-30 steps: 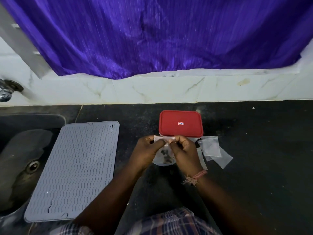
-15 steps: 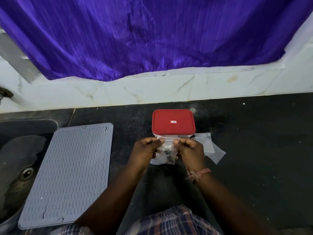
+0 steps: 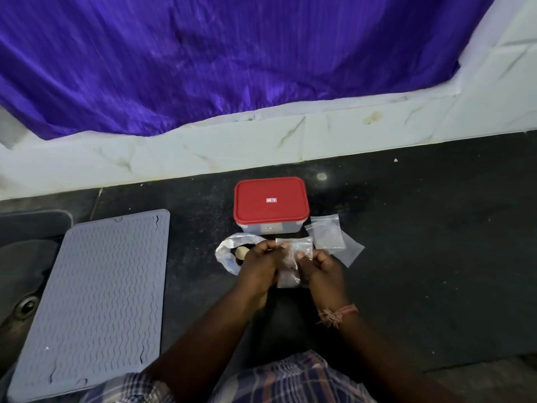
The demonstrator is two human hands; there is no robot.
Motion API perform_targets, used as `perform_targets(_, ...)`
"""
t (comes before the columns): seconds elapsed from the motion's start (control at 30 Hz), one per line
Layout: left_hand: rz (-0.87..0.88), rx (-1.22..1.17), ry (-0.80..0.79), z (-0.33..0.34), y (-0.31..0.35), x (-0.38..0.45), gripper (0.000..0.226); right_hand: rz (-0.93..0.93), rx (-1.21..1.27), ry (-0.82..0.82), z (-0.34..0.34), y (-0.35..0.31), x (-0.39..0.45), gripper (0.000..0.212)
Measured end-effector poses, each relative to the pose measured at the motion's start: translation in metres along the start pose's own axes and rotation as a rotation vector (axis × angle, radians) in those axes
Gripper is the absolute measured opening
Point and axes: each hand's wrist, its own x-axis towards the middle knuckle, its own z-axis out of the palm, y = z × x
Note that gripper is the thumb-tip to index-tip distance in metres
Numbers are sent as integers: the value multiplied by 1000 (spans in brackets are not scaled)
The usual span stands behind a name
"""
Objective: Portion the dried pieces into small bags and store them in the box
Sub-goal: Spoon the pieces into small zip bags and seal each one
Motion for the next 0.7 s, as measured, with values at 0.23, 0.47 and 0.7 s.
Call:
perform_targets(0.23,-207,193,-54,25,-38,-1,20,15,-62,218,-42,18,21,10)
perform_targets(0.47,-200,221,161,41,-37,10,18,148,33,227,-50,10,44,8)
perform_targets(0.7,-121,362,231,49,-42,11,36,-70,-543,77,-42,9,70,22)
